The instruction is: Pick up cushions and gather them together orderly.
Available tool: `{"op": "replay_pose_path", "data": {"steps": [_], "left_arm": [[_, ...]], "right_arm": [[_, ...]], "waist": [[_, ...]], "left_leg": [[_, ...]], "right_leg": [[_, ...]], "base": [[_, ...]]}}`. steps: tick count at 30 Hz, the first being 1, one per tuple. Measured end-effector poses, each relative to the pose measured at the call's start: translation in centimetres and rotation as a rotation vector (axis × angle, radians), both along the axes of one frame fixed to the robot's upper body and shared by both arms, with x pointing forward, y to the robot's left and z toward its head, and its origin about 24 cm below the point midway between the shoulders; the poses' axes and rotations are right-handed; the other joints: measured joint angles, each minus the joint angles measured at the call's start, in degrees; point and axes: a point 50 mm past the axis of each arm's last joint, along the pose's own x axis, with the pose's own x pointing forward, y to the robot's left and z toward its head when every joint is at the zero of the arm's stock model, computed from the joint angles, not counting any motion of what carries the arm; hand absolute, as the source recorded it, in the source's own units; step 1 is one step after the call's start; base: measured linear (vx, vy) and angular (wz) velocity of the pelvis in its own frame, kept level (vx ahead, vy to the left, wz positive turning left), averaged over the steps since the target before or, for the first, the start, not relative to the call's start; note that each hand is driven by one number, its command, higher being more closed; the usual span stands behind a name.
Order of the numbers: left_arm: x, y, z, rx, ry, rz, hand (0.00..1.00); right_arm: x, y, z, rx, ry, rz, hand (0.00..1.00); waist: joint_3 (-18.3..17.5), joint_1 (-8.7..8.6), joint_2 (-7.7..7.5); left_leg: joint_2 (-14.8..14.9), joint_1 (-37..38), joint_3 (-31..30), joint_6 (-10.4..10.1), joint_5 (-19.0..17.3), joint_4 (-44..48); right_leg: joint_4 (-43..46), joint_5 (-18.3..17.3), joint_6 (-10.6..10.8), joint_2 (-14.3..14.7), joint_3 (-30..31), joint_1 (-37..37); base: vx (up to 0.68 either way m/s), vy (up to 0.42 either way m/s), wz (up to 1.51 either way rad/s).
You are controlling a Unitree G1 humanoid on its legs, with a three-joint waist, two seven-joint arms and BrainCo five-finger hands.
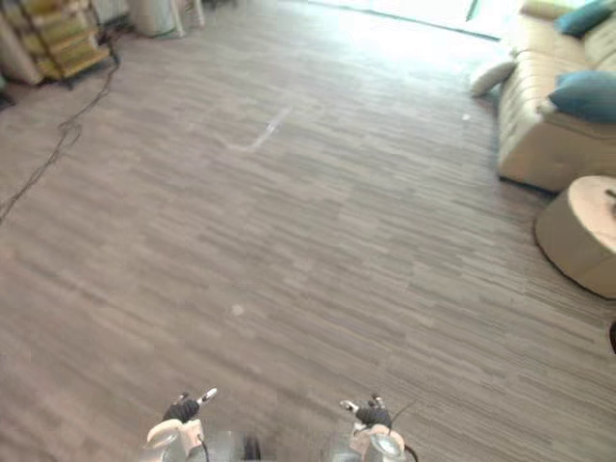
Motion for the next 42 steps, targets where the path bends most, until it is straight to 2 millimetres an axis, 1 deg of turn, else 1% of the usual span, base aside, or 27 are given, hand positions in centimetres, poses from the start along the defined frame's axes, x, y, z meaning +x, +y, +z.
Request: {"op": "replay_pose_path", "data": {"steps": [3, 5, 6, 7, 9, 10, 11, 12, 13, 15, 17, 19, 21, 22, 23, 24, 25, 27, 28, 29, 30, 32, 36, 38, 39, 41, 42], "left_arm": [[-0.2, -0.6, -0.4, -0.009, 0.041, -0.038, 0.0], [-0.1, -1.1, -0.5, -0.005, 0.047, -0.084, 0.0], [-0.2, -1.2, -0.5, -0.004, 0.048, -0.088, 0.0], [-0.3, -1.7, -0.5, -0.016, 0.049, -0.088, 0.0], [-0.3, -1.8, -0.6, -0.023, 0.048, -0.079, 0.0], [-0.5, -2.2, -0.6, -0.036, 0.045, -0.065, 0.0], [-0.4, -2.2, -0.6, -0.037, 0.042, -0.06, 0.0], [-0.4, -2.1, -0.5, -0.037, 0.034, -0.049, 0.0], [-0.2, -2.0, -0.3, -0.041, 0.017, -0.022, 0.0], [0.4, -1.2, 0.2, -0.025, -0.026, 0.002, 0.0], [0.6, -0.6, 0.6, -0.015, -0.063, 0.03, 0.0], [0.6, -0.5, 0.8, -0.02, -0.08, 0.064, 0.0], [0.3, -0.4, 0.7, -0.024, -0.074, 0.089, 0.0], [0.1, -0.4, 0.6, -0.026, -0.067, 0.096, 0.0], [-0.2, -0.1, 0.4, -0.024, -0.058, 0.101, 0.0], [-0.4, 0.0, 0.4, -0.024, -0.052, 0.106, 0.0], [-0.5, 0.8, 0.4, 0.0, -0.044, 0.102, 0.0], [-0.8, 1.2, 0.2, 0.007, -0.026, 0.098, 0.0], [-0.8, 1.1, 0.2, 0.014, -0.019, 0.071, 0.0], [-0.6, 1.0, 0.1, 0.016, -0.011, 0.048, 0.0], [-0.6, 1.1, 0.1, 0.018, -0.01, 0.043, 0.0], [-0.9, 0.6, -0.2, 0.005, 0.023, 0.027, 0.0], [-0.9, 0.3, -0.4, -0.003, 0.035, 0.026, 0.0], [-0.7, -0.8, -0.5, -0.03, 0.044, 0.004, 0.0], [-0.8, -0.9, -0.6, -0.033, 0.045, 0.004, 0.0], [-1.4, -1.4, -0.8, -0.051, 0.057, 0.021, 0.0], [-1.4, -1.9, -0.8, -0.068, 0.058, 0.027, 0.0]], "right_arm": [[0.2, -0.6, 0.1, -0.004, -0.005, -0.034, 0.0], [-0.9, -1.5, -0.3, -0.002, 0.023, -0.095, 0.0], [-1.0, -1.6, -0.3, -0.006, 0.027, -0.095, 0.0], [-1.2, -2.0, -0.3, -0.014, 0.039, -0.094, 0.0], [-0.5, -2.7, 0.0, -0.032, 0.026, -0.089, 0.0], [0.1, -3.0, 0.4, -0.042, 0.001, -0.087, 0.0], [0.2, -2.9, 0.4, -0.042, -0.003, -0.086, 0.0], [0.5, -2.8, 0.5, -0.041, -0.01, -0.079, 0.0], [0.7, -3.0, 0.6, -0.051, -0.005, -0.06, 0.0], [0.8, -1.7, 0.3, -0.032, 0.011, -0.02, 0.0], [0.7, -0.5, -0.1, 0.0, 0.036, 0.001, 0.0], [1.2, 0.1, -0.1, 0.015, 0.027, 0.006, 0.0], [0.9, 0.3, -0.2, 0.023, 0.035, 0.009, 0.0], [0.6, 0.3, -0.3, 0.016, 0.043, 0.02, 0.0], [0.1, 0.5, -0.5, 0.015, 0.061, 0.037, 0.0], [-0.1, 0.7, -0.6, 0.019, 0.069, 0.046, 0.0], [-0.7, 1.2, -1.0, 0.033, 0.097, 0.048, 0.0], [-1.0, 1.7, -1.1, 0.047, 0.102, 0.047, 0.0], [-1.1, 1.5, -1.1, 0.044, 0.103, 0.043, 0.0], [-0.9, 1.3, -1.0, 0.037, 0.093, 0.046, 0.0], [-0.7, 1.3, -0.9, 0.032, 0.086, 0.051, 0.0], [-0.1, 0.7, -0.4, 0.005, 0.048, 0.067, 0.0], [0.7, 0.2, 0.1, -0.002, -0.003, 0.042, 0.0], [-0.2, -0.8, -0.2, -0.011, 0.026, -0.004, 0.0], [-0.6, -1.2, -0.3, -0.007, 0.033, -0.029, 0.0], [-0.7, -2.1, -0.1, -0.033, 0.029, -0.036, 0.0], [-0.5, -2.5, 0.1, -0.045, 0.021, -0.035, 0.0]], "waist": [[0.8, -1.93, -1.0], [1.1, -2.68, -1.55], [1.1, -2.7, -1.74], [1.3, -3.43, -1.31], [1.7, -3.49, 0.98], [2.0, -3.51, 3.03], [2.0, -3.5, 3.5], [2.5, -3.29, 5.3], [3.1, -2.96, 6.38], [3.7, -1.39, 4.21], [2.8, -0.39, 2.35], [2.7, 0.79, 2.75], [2.4, 0.97, 3.3], [2.0, 1.1, 3.73], [1.0, 1.65, 3.09], [0.0, 1.91, 2.74], [-1.7, 1.66, 0.31], [-2.2, 1.88, -0.69], [-2.3, 1.76, -0.98], [-1.7, 1.56, -1.2], [-1.3, 1.44, -1.4], [-0.6, 0.75, 0.13], [-0.2, -0.31, -0.32], [-0.2, -1.82, -0.35], [-0.2, -2.06, -0.3], [-0.4, -3.63, 0.92], [-0.3, -3.66, 2.53]], "left_leg": [[-0.8, 7.4, 0.6, -0.1, -0.3, -6.3], [-2.5, 12.5, -0.1, 0.2, -0.5, -10.3], [-3.0, 13.6, -0.5, 0.6, -0.9, -11.0], [-3.2, 16.4, -2.8, 0.6, -2.0, -11.4], [-1.5, 16.0, -4.0, 0.2, -1.7, -5.9], [1.3, 11.0, -5.8, -2.0, -0.4, 7.8], [2.2, 8.9, -6.4, -4.0, 0.8, 12.9], [6.1, 0.2, -9.7, -11.7, 10.3, 31.7], [9.6, -5.7, -9.0, -11.0, 9.9, 43.6], [10.5, -12.0, -5.3, -8.1, 5.5, 46.7], [9.8, -16.9, -1.0, -5.4, 2.6, 36.0], [8.5, -19.9, -1.2, -4.8, 2.4, 23.2], [7.3, -21.2, -2.7, -5.9, 4.7, 10.7], [6.8, -22.4, -4.4, -6.3, 8.9, 2.9], [6.0, -22.3, -5.1, -6.2, 14.8, 2.7], [5.1, -22.1, -4.8, -5.0, 16.8, 2.8], [3.2, -22.5, -3.2, -2.5, 14.1, 4.6], [2.2, -21.5, -1.6, -0.8, 11.3, 6.9], [0.7, -18.2, -1.0, -0.1, 8.7, 6.0], [-0.7, -13.9, -0.5, -0.1, 6.7, 4.5], [-1.4, -12.0, -0.5, 0.0, 6.0, 4.0], [-1.5, -2.1, 0.6, -0.2, 2.9, -0.2], [-1.6, 6.6, 0.8, -0.4, -1.8, -4.3], [-2.9, 11.8, -1.2, -0.9, -3.6, -7.9], [-3.4, 12.8, -1.5, -0.9, -3.9, -8.4], [-2.8, 16.3, -5.9, -0.3, -4.5, -7.3], [-1.4, 16.0, -7.0, -0.6, -4.3, -4.7]], "right_leg": [[-20.8, -0.8, -2.4, 0.7, -9.9, -6.1], [-41.1, 6.1, -3.1, 1.4, -11.3, -6.8], [-43.7, 7.4, -3.3, 1.4, -11.1, -6.8], [-41.8, 12.6, -6.7, 2.1, -9.5, -7.0], [-35.2, 9.6, -9.7, 2.6, -9.4, -8.0], [-33.8, 6.1, -9.7, 4.0, -9.6, -6.7], [-33.9, 5.4, -9.8, 4.5, -9.5, -6.1], [-36.2, 3.5, -10.3, 6.8, -9.2, -2.2], [-39.1, 2.6, -11.5, 9.5, -8.4, 2.9], [-43.9, 0.9, -12.2, 10.5, -5.4, 11.5], [-49.3, 1.3, -10.8, 10.4, -1.3, 17.0], [-51.8, 0.3, -9.6, 10.1, 2.5, 20.9], [-53.7, -1.4, -8.2, 9.4, 5.0, 24.2], [-54.7, -3.6, -6.7, 8.7, 6.6, 26.9], [-55.4, -5.3, -5.4, 7.3, 8.1, 28.9], [-55.7, -5.7, -5.0, 6.3, 8.6, 29.4], [-55.1, -4.9, -4.8, 3.9, 9.5, 29.1], [-49.4, -3.4, -2.9, 2.0, 10.3, 27.3], [-38.5, -2.3, -0.7, 1.4, 10.7, 24.1], [-20.0, 2.7, 4.4, 0.3, 11.3, 16.6], [-13.7, 4.0, 5.3, 0.0, 11.2, 14.2], [-1.0, 1.3, 1.8, 0.0, 6.1, 5.1], [-14.4, -1.2, -1.6, 0.2, -6.0, -5.6], [-38.3, 5.1, -2.5, 1.4, -10.5, -6.3], [-40.7, 6.1, -2.5, 1.7, -10.2, -6.5], [-37.0, 11.7, -8.7, 3.5, -6.1, -7.1], [-34.6, 9.3, -9.4, 3.9, -6.3, -7.0]], "base": [[0.47, 0.055, 0.06], [0.54, -0.046, 0.44], [0.77, -0.126, 0.44], [0.77, -0.148, 0.26], [0.67, -0.19, -0.03], [0.47, -0.196, -0.22], [0.62, -0.203, -0.32], [0.63, -0.117, -0.37], [0.77, -0.086, -0.57], [0.69, -0.027, -0.67], [0.48, 0.005, -0.88], [0.55, 0.11, -1.07], [0.56, 0.219, -0.83], [0.59, 0.331, -0.65], [0.62, 0.361, -0.65], [0.7, 0.386, -0.51], [0.84, 0.442, -0.41], [0.72, 0.377, -0.28], [0.55, 0.288, -0.16], [0.65, 0.33, -0.11], [0.51, 0.218, -0.03], [0.46, 0.174, -0.1], [0.46, 0.085, -0.06], [0.64, -0.03, 0.54], [0.71, -0.059, 0.55], [0.7, -0.081, 0.59], [0.89, -0.173, 0.33]]}}
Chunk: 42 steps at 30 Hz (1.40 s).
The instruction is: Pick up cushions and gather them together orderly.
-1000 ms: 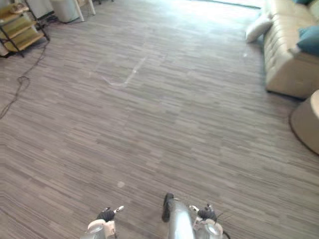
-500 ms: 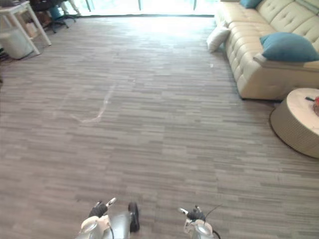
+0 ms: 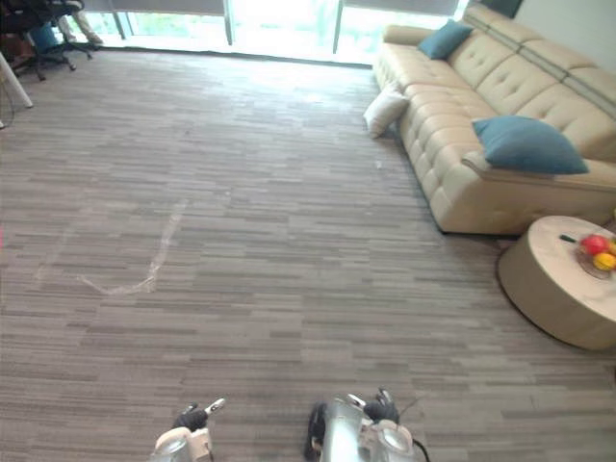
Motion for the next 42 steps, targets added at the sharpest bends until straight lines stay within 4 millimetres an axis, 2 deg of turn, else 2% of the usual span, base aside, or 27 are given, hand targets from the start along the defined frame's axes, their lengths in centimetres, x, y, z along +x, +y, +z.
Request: {"op": "replay_pose_path", "data": {"steps": [2, 3, 4, 5, 7, 10, 12, 13, 14, 15, 16, 17, 18, 19, 20, 22, 24, 27, 30, 31, 32, 33, 35, 37, 38, 40, 42], "left_arm": [[-0.1, -0.4, -0.1, -0.012, 0.003, -0.001, 0.0], [0.2, -0.4, 0.1, -0.012, -0.006, -0.001, 0.0], [0.0, -0.1, 0.0, -0.007, -0.006, 0.014, 0.0], [0.2, 0.4, 0.2, -0.001, -0.018, 0.04, 0.0], [0.6, 1.2, 0.6, 0.024, -0.048, 0.042, 0.0], [0.8, 2.3, 1.1, 0.057, -0.08, 0.046, 0.0], [0.7, 2.3, 1.0, 0.06, -0.08, 0.049, 0.0], [0.3, 2.5, 0.9, 0.064, -0.075, 0.058, 0.0], [0.3, 2.4, 0.9, 0.061, -0.075, 0.055, 0.0], [0.5, 2.7, 1.0, 0.071, -0.075, 0.048, 0.0], [0.8, 3.2, 1.2, 0.091, -0.082, 0.03, 0.0], [0.6, 3.6, 1.1, 0.101, -0.074, 0.029, 0.0], [0.5, 3.8, 1.1, 0.106, -0.067, 0.025, 0.0], [0.4, 3.9, 1.0, 0.116, -0.055, -0.001, 0.0], [0.2, 4.0, 0.8, 0.119, -0.037, -0.015, 0.0], [-0.2, 3.6, 0.5, 0.11, -0.003, -0.039, 0.0], [-0.5, 2.9, 0.3, 0.099, 0.007, -0.062, 0.0], [0.1, 2.4, 0.3, 0.102, 0.009, -0.107, 0.0], [0.4, 1.3, 0.2, 0.083, 0.003, -0.14, 0.0], [0.3, 1.3, 0.2, 0.083, 0.003, -0.139, 0.0], [0.2, 0.6, 0.1, 0.057, 0.004, -0.119, 0.0], [0.2, 0.3, 0.1, 0.047, 0.003, -0.111, 0.0], [0.4, -0.4, 0.1, 0.017, -0.009, -0.079, 0.0], [0.4, 0.0, 0.2, 0.018, -0.018, -0.038, 0.0], [0.9, 0.5, 0.6, 0.026, -0.045, -0.017, 0.0], [1.5, 1.5, 1.1, 0.053, -0.083, 0.0, 0.0], [1.6, 2.3, 1.5, 0.076, -0.107, 0.011, 0.0]], "right_arm": [[0.6, -0.2, 0.2, -0.009, -0.012, 0.007, 0.0], [0.9, -0.6, 0.4, -0.027, -0.018, 0.025, 0.0], [0.9, -0.7, 0.4, -0.033, -0.007, 0.036, 0.0], [0.9, -0.5, 0.3, -0.029, 0.0, 0.038, 0.0], [1.0, 0.6, 0.1, -0.016, 0.011, 0.071, 0.0], [1.4, 2.2, -0.2, 0.025, 0.022, 0.098, 0.0], [1.4, 2.6, -0.2, 0.034, 0.023, 0.099, 0.0], [1.3, 2.6, -0.3, 0.033, 0.026, 0.101, 0.0], [1.1, 2.7, -0.5, 0.03, 0.052, 0.127, 0.0], [1.1, 3.2, -0.6, 0.04, 0.057, 0.136, 0.0], [1.2, 4.0, -0.6, 0.059, 0.052, 0.142, 0.0], [0.5, 4.1, -0.9, 0.068, 0.068, 0.131, 0.0], [0.3, 4.2, -1.0, 0.071, 0.073, 0.129, 0.0], [-0.2, 4.0, -1.1, 0.066, 0.085, 0.126, 0.0], [-0.4, 3.9, -1.1, 0.066, 0.086, 0.124, 0.0], [0.0, 3.0, -0.7, 0.038, 0.054, 0.13, 0.0], [0.1, 2.3, -0.3, 0.013, 0.024, 0.124, 0.0], [-0.2, 1.1, -0.1, -0.004, 0.008, 0.069, 0.0], [-1.4, 0.1, -0.4, -0.005, 0.036, 0.003, 0.0], [-1.7, 0.0, -0.5, -0.006, 0.044, 0.0, 0.0], [-2.4, -0.9, -0.5, -0.029, 0.071, 0.0, 0.0], [-2.3, -1.2, -0.4, -0.039, 0.068, 0.003, 0.0], [-1.2, -2.0, 0.1, -0.063, 0.04, 0.01, 0.0], [-0.5, -2.1, 0.3, -0.068, 0.024, 0.015, 0.0], [0.1, -1.3, 0.2, -0.053, 0.022, 0.034, 0.0], [0.2, 0.8, -0.1, -0.018, 0.028, 0.084, 0.0], [0.9, 1.9, 0.0, -0.002, 0.015, 0.128, 0.0]], "waist": [[-0.2, 0.63, 2.86], [0.7, 0.61, 4.32], [1.4, 1.11, 4.43], [2.0, 1.77, 4.6], [2.4, 2.69, 3.0], [2.0, 4.27, 1.05], [2.0, 5.46, 0.82], [1.7, 5.87, 1.27], [0.8, 6.58, 1.03], [0.4, 6.63, 0.11], [-0.5, 5.68, -1.96], [-1.0, 5.74, -3.28], [-1.2, 5.71, -3.94], [-1.0, 5.52, -4.59], [-0.6, 5.28, -4.78], [0.2, 4.32, -3.66], [0.3, 4.15, -2.66], [0.6, 2.13, -2.55], [0.7, 0.8, -3.45], [0.7, 0.78, -3.45], [0.1, -0.07, -1.92], [0.2, -0.06, -0.83], [0.7, 0.07, 2.31], [2.1, 0.27, 3.99], [3.3, 0.84, 3.52], [3.8, 2.65, 1.06], [2.7, 3.33, -0.41]], "left_leg": [[3.1, -6.7, -3.0, -4.3, 2.7, 16.9], [5.3, -13.5, -5.6, -8.8, 11.9, 32.4], [7.3, -17.6, -5.6, -10.6, 17.2, 41.4], [10.4, -22.8, -3.2, -7.5, 14.8, 51.6], [11.6, -29.3, 0.0, -5.2, 10.6, 54.7], [11.4, -39.0, 7.2, -3.6, 6.9, 38.9], [8.8, -41.8, 7.7, -3.6, 9.3, 21.1], [7.8, -43.6, 5.7, -4.8, 14.3, 11.4], [6.6, -44.1, 4.1, -3.2, 22.1, 11.5], [5.6, -43.8, 4.3, -1.1, 21.1, 11.5], [3.8, -43.9, 5.4, 1.0, 18.7, 12.4], [2.7, -43.2, 6.0, 2.8, 15.8, 15.1], [1.8, -42.3, 6.0, 3.2, 14.6, 15.5], [-0.2, -37.8, 6.2, 3.5, 10.9, 15.0], [-1.7, -33.0, 6.3, 3.3, 8.5, 13.6], [-2.8, -24.0, 6.2, 3.1, 5.7, 10.3], [-3.1, -16.4, 6.0, 2.7, 4.5, 4.7], [-3.2, -8.3, 3.1, 2.3, 2.4, -0.9], [-4.1, -0.4, -0.3, 2.2, 1.4, -4.9], [-4.2, 0.4, -1.0, 2.2, 1.4, -4.6], [-2.6, 1.5, -2.6, 1.8, 1.7, -1.2], [-1.6, 1.3, -2.9, 1.5, 1.9, 0.6], [2.0, -7.7, -4.4, -7.2, 11.0, 23.9], [5.8, -16.3, -5.0, -12.5, 19.7, 43.9], [8.5, -21.6, -3.9, -9.8, 16.9, 55.3], [9.6, -28.3, -1.4, -6.1, 11.6, 57.9], [10.7, -37.4, 1.8, -4.3, 7.9, 46.5]], "right_leg": [[2.7, -5.1, 0.3, 0.8, -1.6, 1.6], [1.7, -8.0, 0.3, 1.8, -2.3, 5.4], [0.0, -9.1, 0.2, 2.9, -1.9, 8.7], [-3.0, -11.1, -0.6, 4.4, -1.1, 14.7], [-8.2, -12.8, -0.3, 4.3, -0.7, 22.8], [-16.4, -13.2, 2.0, 2.9, 1.7, 31.9], [-19.7, -14.3, 3.8, 1.1, 3.6, 36.6], [-22.3, -14.7, 4.5, 0.9, 5.1, 39.3], [-23.3, -14.7, 4.5, 0.2, 7.6, 40.7], [-23.3, -14.5, 4.1, -0.9, 8.3, 40.9], [-20.2, -12.4, 3.6, -3.4, 9.5, 39.4], [-14.4, -10.4, 7.6, -5.0, 12.0, 37.3], [-10.7, -9.7, 8.9, -5.7, 13.1, 36.5], [4.6, -4.9, 14.0, -7.1, 15.3, 31.1], [20.1, 0.5, 15.1, -8.0, 16.3, 24.9], [34.3, -2.6, 13.1, -8.1, 13.7, 18.1], [36.8, -7.3, 10.4, -7.5, 7.9, 10.8], [21.9, -10.5, 7.7, -6.8, -3.6, 0.7], [-7.4, -2.7, 5.8, -3.4, -8.6, -1.1], [-7.1, -0.7, 3.2, -2.8, -7.2, -1.1], [-2.3, 2.5, -2.1, -1.4, -5.1, -1.1], [-0.8, 1.0, -2.7, -1.0, -5.2, -1.1], [2.8, -6.0, -2.9, 0.9, -5.3, 1.5], [0.3, -8.9, -3.4, 4.0, -4.1, 7.4], [-1.8, -11.0, -3.8, 5.7, -2.8, 13.5], [-6.1, -13.1, -3.3, 5.9, -0.1, 21.5], [-13.6, -14.1, -1.8, 5.5, 2.7, 29.3]], "base": [[0.79, -0.195, 0.12], [0.57, -0.136, 0.14], [0.87, -0.128, 0.0], [0.59, -0.058, -0.14], [0.68, -0.035, -0.21], [0.59, 0.016, -0.49], [0.79, 0.167, -0.63], [0.91, 0.327, -0.79], [0.92, 0.375, -0.74], [0.79, 0.362, -0.37], [0.76, 0.386, -0.06], [0.75, 0.373, 0.0], [0.69, 0.351, -0.07], [0.67, 0.314, 0.03], [0.64, 0.287, 0.04], [0.62, 0.23, 0.04], [0.53, 0.163, 0.02], [0.59, 0.071, 0.42], [0.77, -0.096, 0.77], [0.83, -0.155, 0.61], [0.66, -0.13, 0.3], [0.98, -0.186, 0.11], [0.79, -0.154, -0.28], [0.76, -0.072, -0.44], [0.72, -0.027, -0.48], [0.62, -0.016, -0.53], [0.7, 0.048, -0.64]]}}
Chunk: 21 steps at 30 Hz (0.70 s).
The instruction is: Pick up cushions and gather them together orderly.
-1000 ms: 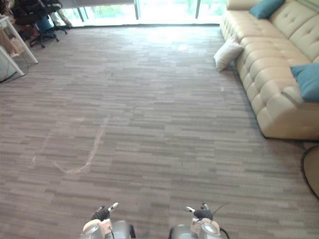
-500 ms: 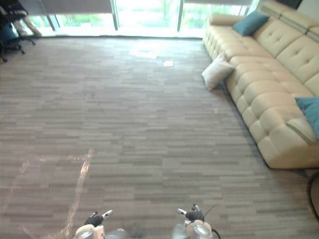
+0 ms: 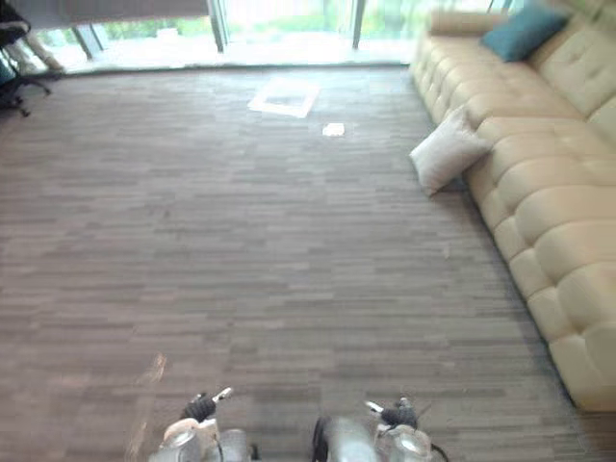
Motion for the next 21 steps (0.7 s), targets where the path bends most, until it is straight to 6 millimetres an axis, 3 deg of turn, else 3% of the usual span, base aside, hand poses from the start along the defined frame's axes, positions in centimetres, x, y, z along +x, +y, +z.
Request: {"op": "replay_pose_path", "data": {"steps": [1, 2, 3, 4, 5, 6, 8, 9, 10, 11, 12, 14, 16, 18, 19, 20, 21], "left_arm": [[0.0, 0.1, 0.0, 0.002, -0.002, 0.004, 0.0], [-0.2, 0.2, 0.0, 0.004, 0.001, 0.013, 0.0], [-0.3, 0.2, 0.0, 0.004, 0.004, 0.017, 0.0], [-0.7, 0.2, -0.2, 0.003, 0.015, 0.021, 0.0], [-1.4, 0.4, -0.4, -0.002, 0.032, 0.039, 0.0], [-1.7, 1.2, -0.4, 0.01, 0.037, 0.054, 0.0], [-1.8, 1.3, -0.4, 0.012, 0.043, 0.053, 0.0], [-1.8, 1.5, -0.4, 0.018, 0.046, 0.051, 0.0], [-1.9, 1.6, -0.5, 0.023, 0.055, 0.04, 0.0], [-1.9, 1.5, -0.5, 0.022, 0.058, 0.034, 0.0], [-1.8, 1.5, -0.6, 0.027, 0.069, 0.015, 0.0], [-1.5, 0.9, -0.9, 0.018, 0.093, -0.029, 0.0], [-1.2, 0.1, -0.9, 0.004, 0.088, -0.042, 0.0], [-0.9, -0.2, -0.9, -0.002, 0.082, -0.056, 0.0], [-0.9, -0.4, -0.9, -0.003, 0.085, -0.071, 0.0], [-0.8, -0.8, -0.9, -0.005, 0.087, -0.095, 0.0], [-0.8, -0.9, -1.0, -0.003, 0.087, -0.107, 0.0]], "right_arm": [[0.1, 0.3, 0.0, 0.005, -0.003, 0.006, 0.0], [0.1, 0.6, -0.1, 0.016, 0.0, 0.001, 0.0], [-0.1, 0.6, -0.1, 0.016, 0.004, 0.001, 0.0], [-0.3, 0.8, -0.3, 0.02, 0.018, 0.005, 0.0], [-0.7, 0.9, -0.6, 0.021, 0.047, 0.019, 0.0], [-1.1, 1.7, -1.0, 0.043, 0.073, 0.028, 0.0], [-1.1, 2.2, -1.0, 0.057, 0.075, 0.024, 0.0], [-1.3, 2.5, -1.1, 0.066, 0.08, 0.025, 0.0], [-1.4, 2.7, -1.2, 0.068, 0.082, 0.027, 0.0], [-1.4, 2.6, -1.1, 0.067, 0.079, 0.028, 0.0], [-0.8, 2.6, -0.7, 0.061, 0.045, 0.039, 0.0], [-0.1, 2.0, -0.2, 0.039, -0.001, 0.045, 0.0], [0.4, 1.8, 0.2, 0.034, -0.029, 0.046, 0.0], [1.0, 2.0, 0.5, 0.036, -0.057, 0.04, 0.0], [1.1, 1.8, 0.5, 0.036, -0.059, 0.029, 0.0], [0.9, 1.4, 0.4, 0.034, -0.054, 0.008, 0.0], [0.4, 1.1, 0.2, 0.032, -0.032, -0.004, 0.0]], "waist": [[-0.1, 0.34, -0.04], [-0.2, 0.94, -0.1], [-0.3, 1.16, 0.05], [-0.7, 1.83, 0.61], [-1.7, 2.78, 0.12], [-3.6, 2.64, -1.67], [-4.1, 2.22, -2.33], [-4.4, 2.55, -3.13], [-4.3, 2.53, -3.91], [-4.3, 2.43, -3.85], [-3.8, 1.71, -3.91], [-3.2, 0.82, -3.09], [-2.8, 0.5, -1.98], [-2.4, -0.51, -2.46], [-2.1, -1.17, -2.93], [-2.0, -1.35, -3.35], [-2.1, -1.45, -4.19]], "left_leg": [[-0.2, -1.4, 1.2, 0.1, 0.0, -7.0], [-1.7, -1.7, 2.6, -0.2, 1.2, -22.4], [-2.3, -1.8, 2.4, -0.5, 2.3, -28.3], [-2.9, -2.5, 1.2, -0.9, 5.3, -36.7], [-4.3, -3.3, -0.4, -1.4, 13.2, -38.2], [-6.9, -3.8, 0.7, 2.2, 11.9, -36.8], [-7.2, -4.2, 2.0, 5.0, 9.2, -32.5], [-8.1, -2.8, 3.3, 6.3, 5.9, -29.5], [-9.9, 1.8, 4.6, 6.5, 3.0, -30.9], [-10.3, 3.5, 4.7, 6.3, 1.8, -31.8], [-11.8, 8.2, 4.9, 6.1, -0.8, -33.6], [-12.4, 17.1, 5.8, 6.0, -1.7, -38.4], [-12.3, 23.6, 6.2, 5.4, -2.1, -43.4], [-11.8, 28.3, 6.3, 4.2, -2.9, -46.8], [-11.6, 31.5, 6.9, 4.2, -2.9, -49.1], [-11.8, 35.0, 7.0, 4.3, -3.0, -51.1], [-12.9, 37.0, 5.5, 4.3, -3.0, -51.7]], "right_leg": [[-1.5, -0.1, 1.0, -0.6, 0.8, 1.8], [-3.2, -0.9, 2.8, -1.9, 2.4, 4.1], [-3.8, -1.7, 3.3, -2.3, 3.0, 5.1], [-4.8, -2.9, 4.3, -2.9, 4.3, 6.6], [-6.4, -4.0, 5.8, -4.5, 6.6, 8.6], [-6.7, -3.0, 5.8, -6.8, 8.1, 9.2], [-4.3, -0.2, 6.9, -8.6, 9.6, 8.4], [1.7, 1.7, 10.0, -10.0, 11.4, 7.3], [16.2, 3.9, 12.7, -11.8, 12.8, 2.3], [22.8, 6.0, 13.5, -12.2, 13.5, -0.5], [39.7, 9.5, 14.6, -12.8, 13.6, -8.3], [50.0, 6.6, 13.5, -12.6, 8.8, -16.3], [48.6, 4.3, 12.0, -12.9, 2.5, -22.5], [41.7, 3.0, 10.4, -13.4, -4.3, -26.9], [32.8, 3.4, 9.0, -13.3, -9.5, -28.3], [18.6, 7.3, 7.7, -12.1, -13.3, -28.6], [9.7, 10.9, 6.8, -11.2, -13.1, -28.5]], "base": [[0.75, 0.163, -0.74], [0.64, 0.193, -0.58], [0.53, 0.202, -0.63], [0.57, 0.281, -0.72], [0.76, 0.372, -0.74], [0.79, 0.363, -0.53], [0.78, 0.349, -0.26], [0.85, 0.42, -0.47], [0.65, 0.334, -0.46], [0.6, 0.276, -0.37], [0.54, 0.207, -0.15], [0.57, 0.177, -0.11], [0.54, 0.121, -0.13], [0.55, 0.047, 0.07], [0.64, -0.059, 0.16], [0.79, -0.119, 0.29], [0.86, -0.192, 0.32]]}}
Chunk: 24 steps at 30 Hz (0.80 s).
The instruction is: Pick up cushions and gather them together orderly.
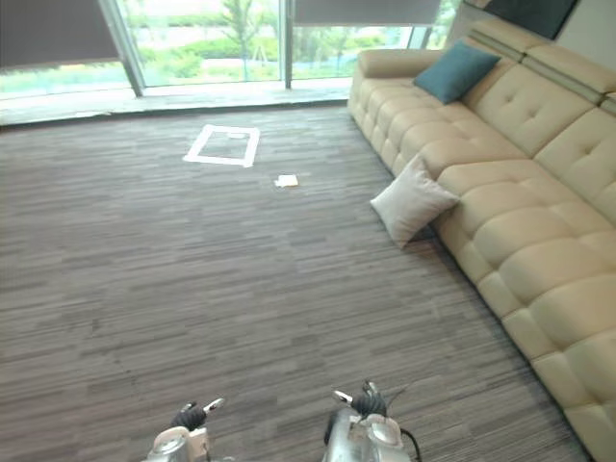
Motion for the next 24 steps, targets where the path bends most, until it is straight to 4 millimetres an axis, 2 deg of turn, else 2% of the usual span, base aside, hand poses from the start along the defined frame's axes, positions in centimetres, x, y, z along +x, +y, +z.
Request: {"op": "replay_pose_path", "data": {"steps": [1, 2, 3, 4, 5, 6, 7, 8, 9, 10, 11, 12, 13, 15, 16, 17, 18, 19, 20, 21, 22, 23, 24], "left_arm": [[0.0, 0.0, 0.0, 0.003, 0.001, -0.004, 0.0], [-0.2, -0.7, -0.2, -0.021, 0.014, 0.012, 0.0], [-0.8, -1.1, -0.4, -0.032, 0.028, 0.027, 0.0], [-0.9, -1.1, -0.4, -0.034, 0.028, 0.034, 0.0], [-0.8, -1.1, -0.4, -0.038, 0.026, 0.049, 0.0], [-0.8, -0.9, -0.4, -0.036, 0.02, 0.061, 0.0], [-0.7, -0.6, -0.3, -0.034, 0.01, 0.076, 0.0], [-0.5, -0.5, -0.2, -0.032, 0.001, 0.08, 0.0], [-0.1, 0.1, 0.2, -0.015, -0.025, 0.082, 0.0], [0.3, 0.5, 0.5, -0.003, -0.048, 0.08, 0.0], [0.5, 0.6, 0.6, -0.001, -0.058, 0.081, 0.0], [0.9, 0.6, 0.9, 0.0, -0.082, 0.085, 0.0], [1.1, 0.4, 1.0, -0.006, -0.093, 0.087, 0.0], [1.1, 0.3, 1.0, -0.012, -0.099, 0.105, 0.0], [1.0, 0.1, 1.0, -0.017, -0.096, 0.11, 0.0], [0.8, 0.1, 0.9, -0.018, -0.094, 0.117, 0.0], [0.8, 0.2, 0.9, -0.016, -0.094, 0.117, 0.0], [0.3, 0.7, 0.8, -0.002, -0.082, 0.119, 0.0], [0.1, 1.2, 0.8, 0.011, -0.075, 0.123, 0.0], [0.1, 1.3, 0.8, 0.013, -0.074, 0.124, 0.0], [0.1, 1.4, 0.7, 0.017, -0.071, 0.123, 0.0], [0.1, 1.5, 0.7, 0.019, -0.065, 0.116, 0.0], [0.1, 1.3, 0.5, 0.014, -0.047, 0.1, 0.0]], "right_arm": [[-0.2, -0.1, -0.2, 0.0, 0.013, -0.001, 0.0], [-0.4, -1.3, -0.1, -0.028, 0.026, 0.003, 0.0], [-0.3, -2.1, 0.0, -0.045, 0.019, -0.009, 0.0], [-0.3, -2.2, 0.1, -0.048, 0.018, -0.011, 0.0], [-0.2, -2.6, 0.2, -0.056, 0.016, -0.014, 0.0], [-0.1, -2.7, 0.2, -0.06, 0.015, -0.013, 0.0], [0.1, -2.5, 0.2, -0.059, 0.014, -0.016, 0.0], [0.1, -2.4, 0.2, -0.055, 0.016, -0.016, 0.0], [0.0, -1.5, 0.0, -0.035, 0.024, -0.007, 0.0], [-0.1, -0.7, -0.2, -0.02, 0.031, 0.008, 0.0], [-0.1, -0.5, -0.2, -0.016, 0.033, 0.012, 0.0], [-0.1, -0.2, -0.2, -0.01, 0.035, 0.018, 0.0], [-0.2, -0.2, -0.3, -0.012, 0.039, 0.012, 0.0], [-0.4, -0.3, -0.4, -0.011, 0.053, 0.009, 0.0], [-0.6, -0.2, -0.5, -0.01, 0.058, 0.011, 0.0], [-0.8, -0.1, -0.6, -0.009, 0.071, 0.021, 0.0], [-0.9, 0.0, -0.7, -0.008, 0.078, 0.025, 0.0], [-1.6, 0.2, -1.0, 0.0, 0.102, 0.027, 0.0], [-2.1, 1.0, -1.2, 0.022, 0.113, 0.025, 0.0], [-2.1, 1.3, -1.3, 0.029, 0.112, 0.025, 0.0], [-2.0, 1.7, -1.2, 0.04, 0.107, 0.027, 0.0], [-1.8, 2.0, -1.2, 0.05, 0.099, 0.031, 0.0], [-1.4, 2.0, -1.0, 0.051, 0.084, 0.034, 0.0]], "waist": [[0.0, -0.14, -0.36], [-0.3, -0.66, 2.18], [-0.2, -0.64, 4.55], [-0.2, -0.66, 4.99], [-0.1, -0.66, 6.39], [0.3, -0.57, 7.15], [1.1, -0.2, 7.77], [1.4, -0.01, 7.46], [2.1, 0.61, 5.74], [2.2, 0.68, 4.24], [2.1, 0.81, 3.91], [1.9, 1.38, 3.52], [1.9, 2.18, 3.61], [1.7, 2.8, 4.13], [1.2, 2.93, 4.3], [0.8, 3.17, 4.5], [0.6, 3.47, 4.24], [-1.8, 3.78, 3.26], [-3.0, 3.8, 1.53], [-3.2, 3.86, 1.22], [-3.4, 3.9, 0.72], [-3.1, 3.95, 0.17], [-2.9, 3.42, 0.31]], "left_leg": [[-0.5, 0.8, -0.8, 0.0, 0.0, 0.1], [1.3, 2.4, -2.8, -0.5, 0.3, 2.0], [4.0, 0.2, -3.0, -2.0, 1.2, 10.4], [4.7, -1.1, -3.2, -2.8, 1.7, 14.0], [7.7, -6.8, -5.2, -7.5, 6.4, 28.2], [10.1, -12.2, -7.3, -10.0, 14.4, 39.7], [13.1, -17.8, -7.1, -9.5, 11.6, 52.1], [13.6, -19.4, -6.8, -8.8, 9.9, 54.5], [13.5, -22.8, -6.1, -7.7, 6.2, 56.8], [13.0, -27.7, -5.0, -6.5, 3.5, 54.7], [12.9, -29.3, -4.5, -6.1, 2.8, 53.2], [12.2, -33.5, -4.1, -4.3, 1.5, 46.6], [11.1, -36.1, -4.9, -4.2, 1.0, 38.9], [9.6, -37.8, -8.0, -5.5, 2.2, 25.6], [8.9, -38.3, -9.3, -6.0, 3.7, 20.7], [8.7, -38.7, -9.8, -6.1, 7.2, 14.7], [8.8, -38.5, -9.7, -5.8, 9.5, 15.1], [7.4, -38.3, -8.0, -3.8, 12.8, 16.5], [6.6, -38.0, -5.0, -2.0, 10.1, 18.4], [6.5, -37.8, -4.3, -1.4, 9.6, 18.7], [5.9, -36.6, -2.5, -0.5, 8.0, 19.1], [4.5, -33.5, -0.8, 0.6, 6.6, 17.9], [3.2, -29.0, 0.3, 1.0, 5.1, 15.7]], "right_leg": [[-1.4, 2.7, -2.6, 0.1, 0.9, 0.0], [3.3, 3.7, -7.2, 1.7, 1.5, 0.2], [6.1, -0.1, -7.8, 3.3, 1.6, 0.6], [6.5, -1.1, -7.8, 3.9, 1.8, 0.8], [6.4, -3.6, -8.2, 6.1, 2.7, 2.6], [5.2, -5.2, -8.8, 8.3, 4.1, 5.0], [3.0, -6.3, -9.4, 11.3, 5.8, 9.3], [2.3, -6.6, -9.6, 11.9, 6.5, 10.9], [0.5, -7.4, -9.5, 12.3, 8.9, 15.1], [-3.7, -7.4, -9.3, 12.4, 11.2, 19.3], [-5.0, -7.4, -9.2, 12.5, 12.1, 20.6], [-7.8, -7.4, -8.4, 12.5, 15.1, 23.9], [-9.4, -7.8, -7.4, 12.5, 17.5, 25.9], [-11.2, -9.5, -5.7, 11.9, 21.0, 28.9], [-11.4, -10.7, -5.1, 11.5, 22.1, 30.0], [-11.4, -13.1, -3.8, 11.0, 24.1, 31.6], [-11.2, -13.8, -3.2, 10.5, 24.8, 32.1], [-10.9, -15.4, -1.6, 8.2, 26.7, 32.7], [-8.1, -15.2, -0.6, 6.3, 27.4, 31.8], [-6.7, -14.8, 0.1, 5.7, 27.6, 30.9], [-2.6, -13.7, 1.9, 4.5, 27.6, 29.3], [6.6, -12.2, 4.3, 3.2, 28.3, 26.2], [21.2, -7.5, 6.8, 1.7, 28.0, 19.8]], "base": [[0.81, -0.219, 0.25], [0.82, -0.248, -0.12], [0.67, -0.216, -0.25], [0.66, -0.224, -0.54], [0.52, -0.161, -0.58], [0.78, -0.149, -0.95], [0.65, -0.077, -0.86], [0.64, -0.058, -1.01], [0.56, -0.035, -0.93], [0.52, -0.018, -0.9], [0.6, 0.006, -0.93], [0.49, 0.079, -1.0], [0.6, 0.158, -1.23], [0.55, 0.251, -0.9], [0.51, 0.316, -0.78], [0.42, 0.288, -0.68], [0.59, 0.396, -0.83], [0.63, 0.381, -0.81], [0.64, 0.364, -0.8], [0.49, 0.267, -0.68], [0.53, 0.33, -0.6], [0.58, 0.373, -0.66], [0.55, 0.349, -0.48]]}}
